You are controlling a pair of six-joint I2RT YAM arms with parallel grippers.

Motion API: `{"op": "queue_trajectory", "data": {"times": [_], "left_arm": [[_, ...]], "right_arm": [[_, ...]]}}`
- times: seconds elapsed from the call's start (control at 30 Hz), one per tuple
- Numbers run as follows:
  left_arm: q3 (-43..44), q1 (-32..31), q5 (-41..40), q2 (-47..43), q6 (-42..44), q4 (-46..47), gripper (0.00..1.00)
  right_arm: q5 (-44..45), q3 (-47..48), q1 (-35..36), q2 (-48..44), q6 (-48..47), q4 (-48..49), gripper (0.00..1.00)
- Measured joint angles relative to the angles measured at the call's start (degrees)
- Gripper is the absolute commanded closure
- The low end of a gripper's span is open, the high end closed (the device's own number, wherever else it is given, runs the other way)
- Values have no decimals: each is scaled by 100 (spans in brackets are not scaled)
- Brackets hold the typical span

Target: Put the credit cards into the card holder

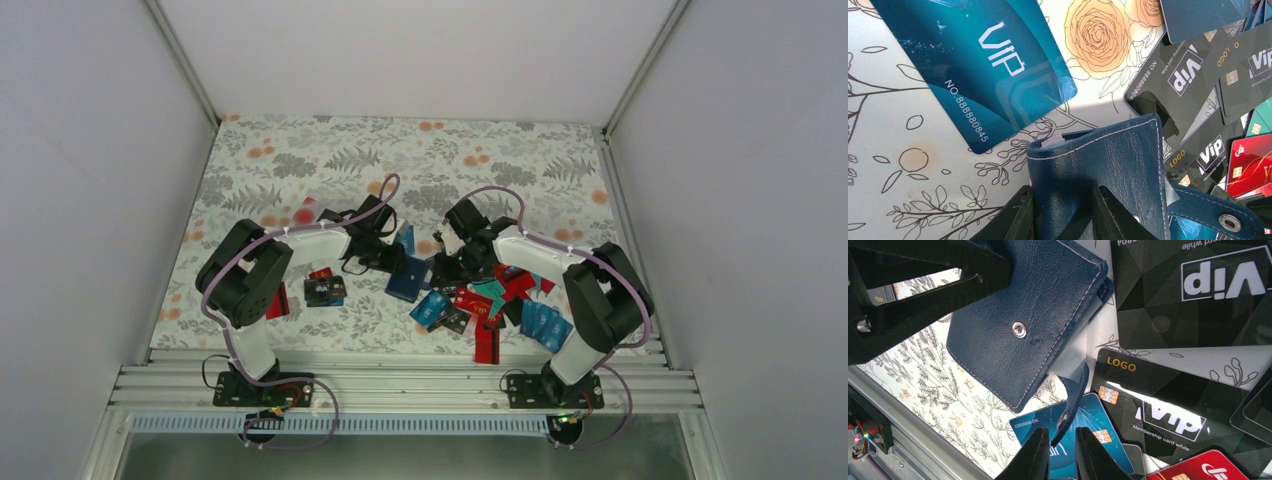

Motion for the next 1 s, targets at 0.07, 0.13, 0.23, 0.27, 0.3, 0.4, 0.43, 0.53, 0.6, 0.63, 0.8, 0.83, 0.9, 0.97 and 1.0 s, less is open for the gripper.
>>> {"op": "queue_trajectory", "data": {"times": [0.07, 0.13, 0.23, 0.27, 0.3, 0.4, 0.43, 0.53, 0.6, 0.63, 0.8, 0.83, 0.9, 0.97, 1.0], "left_arm": [[0, -4, -2, 0, 0, 0, 73], [2, -11, -9, 0, -2, 0, 73], [2, -20, -9, 0, -13, 0, 73], [2, -20, -9, 0, -15, 0, 73], [2, -20, -9, 0, -17, 0, 73], [2, -20, -9, 0, -20, 0, 73], [2, -20, -9, 0, -20, 0, 73], [2, -20, -9, 0, -20, 0, 73], [2, -20, -11, 0, -20, 0, 73], [2, -20, -9, 0, -20, 0, 73], [2, -20, -11, 0, -24, 0, 73], [2, -22, -11, 0, -35, 2, 74], [2, -22, -11, 0, -42, 0, 73], [2, -22, -11, 0, -46, 0, 73], [2, -22, -11, 0, -48, 0, 73]], "right_arm": [[2, -2, 2, 0, 15, 4, 87], [2, -2, 2, 0, 20, 22, 89], [4, -2, 2, 0, 28, 31, 92], [4, -2, 2, 0, 31, 35, 93], [4, -2, 2, 2, 39, 37, 94], [4, -2, 2, 2, 55, 57, 96], [7, -2, 2, 2, 61, 61, 96], [7, -2, 2, 2, 68, 63, 96], [4, -2, 2, 2, 76, 66, 96], [2, 0, 2, 2, 81, 66, 95], [-109, 15, 2, 26, 107, 101, 96], [-155, 39, 4, 74, 120, 125, 96], [-254, 81, 4, 195, 140, 164, 96], [-337, 127, 4, 289, 170, 181, 96], [-376, 166, 7, 334, 195, 197, 96]]}}
